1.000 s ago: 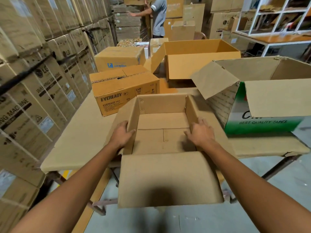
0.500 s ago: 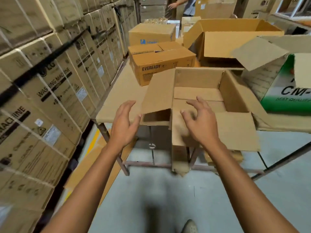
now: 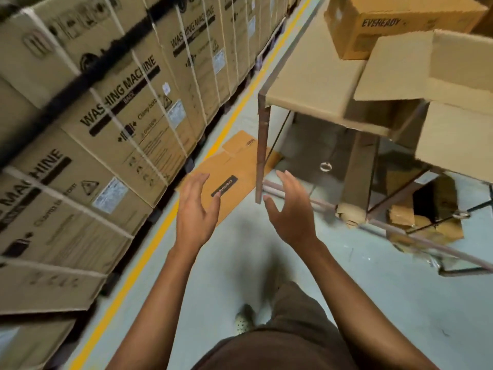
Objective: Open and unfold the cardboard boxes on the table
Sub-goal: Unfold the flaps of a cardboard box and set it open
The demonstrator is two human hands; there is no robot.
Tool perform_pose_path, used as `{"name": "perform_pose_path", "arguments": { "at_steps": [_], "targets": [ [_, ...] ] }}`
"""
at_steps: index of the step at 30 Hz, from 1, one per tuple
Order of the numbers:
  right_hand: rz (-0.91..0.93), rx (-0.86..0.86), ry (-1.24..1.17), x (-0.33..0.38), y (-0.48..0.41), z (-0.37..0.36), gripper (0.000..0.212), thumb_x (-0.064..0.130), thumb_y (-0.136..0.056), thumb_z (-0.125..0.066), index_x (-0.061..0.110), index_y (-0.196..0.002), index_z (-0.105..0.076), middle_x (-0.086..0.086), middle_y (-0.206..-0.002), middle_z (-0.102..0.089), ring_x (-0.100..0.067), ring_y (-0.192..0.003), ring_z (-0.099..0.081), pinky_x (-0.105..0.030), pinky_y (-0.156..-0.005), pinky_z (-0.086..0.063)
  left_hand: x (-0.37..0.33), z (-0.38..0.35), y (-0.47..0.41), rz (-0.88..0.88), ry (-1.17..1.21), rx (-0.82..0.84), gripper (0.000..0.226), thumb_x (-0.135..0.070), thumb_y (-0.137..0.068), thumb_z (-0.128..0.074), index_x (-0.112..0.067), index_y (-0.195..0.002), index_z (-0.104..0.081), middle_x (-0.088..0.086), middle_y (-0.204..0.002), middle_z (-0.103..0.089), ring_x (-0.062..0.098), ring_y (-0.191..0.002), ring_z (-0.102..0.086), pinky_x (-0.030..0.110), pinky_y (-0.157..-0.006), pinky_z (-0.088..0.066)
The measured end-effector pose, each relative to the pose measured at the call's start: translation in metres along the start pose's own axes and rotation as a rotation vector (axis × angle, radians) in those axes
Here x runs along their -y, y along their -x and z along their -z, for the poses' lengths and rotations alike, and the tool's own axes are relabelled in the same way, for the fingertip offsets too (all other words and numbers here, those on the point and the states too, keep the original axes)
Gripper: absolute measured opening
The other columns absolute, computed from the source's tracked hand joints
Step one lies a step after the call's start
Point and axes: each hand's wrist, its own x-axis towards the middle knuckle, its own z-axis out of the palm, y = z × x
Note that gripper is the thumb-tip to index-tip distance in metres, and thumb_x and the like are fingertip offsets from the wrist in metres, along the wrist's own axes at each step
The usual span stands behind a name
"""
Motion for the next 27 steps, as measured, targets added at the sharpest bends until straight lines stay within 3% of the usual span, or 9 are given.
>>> {"name": "perform_pose_path", "arguments": {
  "at_steps": [6,12,18,22,23,27],
  "targets": [
    [0.016,0.132,-0.021,0.011,-0.033,-0.057,0.059,0.027,-0.09,-0.067,0.008,-0.142,-0.049,-0.015,-0.147,-0.05,-0.034,-0.136,-0.046,-0.048,-0.108,-0.042,0.042,0.015,-0.02,0.115,-0.002,-0.035,0.053,-0.039,-0.096,-0.054,-0.01,-0.14,-0.05,0.006,-0.143,-0.051,0.023,-0.136,-0.044,0.045,-0.11,-0.038],
    [0.014,0.131,-0.058,0.021,-0.126,-0.098,0.06,0.024,-0.089,-0.067,0.01,-0.144,-0.048,-0.014,-0.148,-0.048,-0.029,-0.139,-0.042,-0.036,-0.108,-0.037,0.067,0.014,-0.108,0.154,0.013,-0.072,0.052,-0.037,-0.096,-0.057,-0.016,-0.143,-0.047,0.002,-0.145,-0.049,0.02,-0.137,-0.042,0.044,-0.112,-0.038],
    [-0.023,0.086,-0.126,0.024,-0.227,-0.122,0.064,0.037,-0.086,-0.058,0.01,-0.143,-0.05,-0.014,-0.147,-0.05,-0.03,-0.135,-0.046,-0.049,-0.109,-0.042,0.075,0.001,-0.214,0.103,-0.039,-0.039,0.052,-0.039,-0.095,-0.056,-0.017,-0.142,-0.049,-0.006,-0.142,-0.05,0.002,-0.131,-0.04,0.029,-0.11,-0.034],
    [0.009,0.042,-0.145,0.019,-0.295,-0.126,0.065,0.044,-0.086,-0.054,0.01,-0.141,-0.052,-0.014,-0.143,-0.054,-0.03,-0.132,-0.05,-0.057,-0.106,-0.042,0.07,-0.008,-0.289,0.06,-0.057,-0.05,0.049,-0.032,-0.097,-0.06,-0.015,-0.142,-0.049,-0.008,-0.139,-0.049,0.005,-0.129,-0.042,0.008,-0.104,-0.026],
    [0.012,0.034,-0.135,0.019,-0.31,-0.126,0.067,0.048,-0.085,-0.05,0.011,-0.141,-0.052,-0.012,-0.143,-0.054,-0.03,-0.132,-0.05,-0.059,-0.105,-0.042,0.068,-0.01,-0.304,0.052,-0.06,-0.052,0.048,-0.03,-0.097,-0.06,-0.016,-0.142,-0.048,-0.009,-0.138,-0.049,0.006,-0.129,-0.042,0.007,-0.104,-0.026],
    [0.032,-0.013,-0.181,0.024,-0.358,-0.123,0.066,0.048,-0.086,-0.048,0.011,-0.14,-0.052,-0.011,-0.143,-0.054,-0.031,-0.131,-0.052,-0.058,-0.097,-0.048,0.064,-0.019,-0.354,0.02,-0.039,-0.029,0.048,-0.029,-0.097,-0.061,-0.018,-0.142,-0.048,-0.005,-0.143,-0.049,0.011,-0.135,-0.042,0.027,-0.11,-0.033]
  ]
}}
